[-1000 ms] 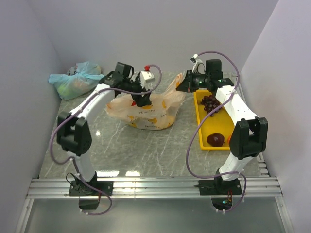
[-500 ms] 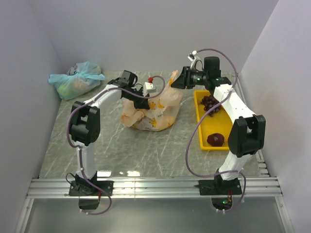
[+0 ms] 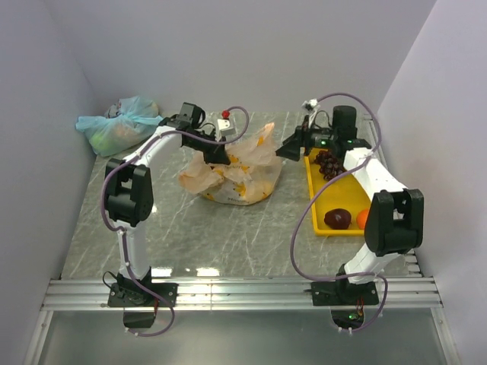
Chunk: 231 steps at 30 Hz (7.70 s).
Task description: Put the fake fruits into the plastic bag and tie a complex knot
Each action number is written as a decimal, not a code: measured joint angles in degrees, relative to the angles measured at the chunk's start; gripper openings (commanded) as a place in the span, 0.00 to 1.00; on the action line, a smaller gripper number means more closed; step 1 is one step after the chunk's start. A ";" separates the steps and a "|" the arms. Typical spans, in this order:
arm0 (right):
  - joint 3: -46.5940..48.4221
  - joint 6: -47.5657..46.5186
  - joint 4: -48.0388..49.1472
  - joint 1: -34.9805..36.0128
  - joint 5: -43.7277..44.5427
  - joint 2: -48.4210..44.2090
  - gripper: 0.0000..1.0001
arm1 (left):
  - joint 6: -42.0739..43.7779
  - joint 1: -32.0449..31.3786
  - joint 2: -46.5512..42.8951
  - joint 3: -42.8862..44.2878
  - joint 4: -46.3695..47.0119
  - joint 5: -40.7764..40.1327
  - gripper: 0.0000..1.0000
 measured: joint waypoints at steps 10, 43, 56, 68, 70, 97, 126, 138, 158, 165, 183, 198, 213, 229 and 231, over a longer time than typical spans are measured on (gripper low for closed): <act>-1.53 3.89 17.53 9.11 -1.99 5.03 0.76 | -0.07 -1.14 1.05 2.05 -0.48 0.39 0.01; 5.40 3.85 10.60 7.41 -4.92 7.10 0.00 | -21.49 -6.88 -6.38 10.21 16.39 3.30 0.99; 4.37 -4.20 6.21 7.76 -5.42 5.66 0.90 | -38.66 -6.51 0.50 14.21 30.05 8.59 0.00; 2.69 8.13 27.06 14.58 -1.88 9.81 0.70 | -50.03 -5.57 1.16 13.75 37.94 8.46 0.00; 4.13 8.48 27.96 15.08 -0.50 12.55 0.24 | -51.71 -5.40 1.51 13.62 38.86 8.37 0.06; 29.00 9.31 -12.57 11.54 6.38 28.83 0.00 | 9.31 17.18 -30.01 -23.67 -3.93 -1.20 0.99; 32.61 -3.30 -24.57 13.86 12.00 30.69 0.00 | 13.03 2.75 -30.18 -32.39 22.69 4.07 0.42; 36.70 -13.73 -31.43 19.37 10.75 30.67 0.18 | -0.81 -3.19 -16.41 -22.10 31.34 5.11 0.01; 31.08 -20.61 -37.16 9.31 4.24 20.57 0.65 | -2.49 -1.31 -15.43 -17.86 22.43 5.81 0.00; 30.47 -12.02 -26.36 13.05 3.72 22.84 0.31 | -1.75 -1.29 -13.86 -11.82 18.60 5.90 0.01; 30.18 -16.98 -27.67 14.78 -3.23 23.15 0.63 | -18.34 -1.31 -6.95 -4.76 20.76 4.26 0.00; 28.55 -8.48 -20.26 14.93 -3.72 23.12 0.00 | -25.31 -1.46 -6.34 -4.63 22.99 0.57 0.52; 28.48 -17.42 -29.64 11.54 -2.95 22.88 0.79 | -21.62 2.21 -11.47 -4.66 14.23 8.90 0.59; 22.91 -11.80 -20.35 12.74 -5.18 21.92 0.35 | -33.35 -2.54 -6.91 -2.03 26.95 7.93 0.00; 22.01 -12.50 -20.35 12.68 -5.46 21.16 0.53 | -35.63 -2.73 -6.25 -2.08 28.96 6.75 0.00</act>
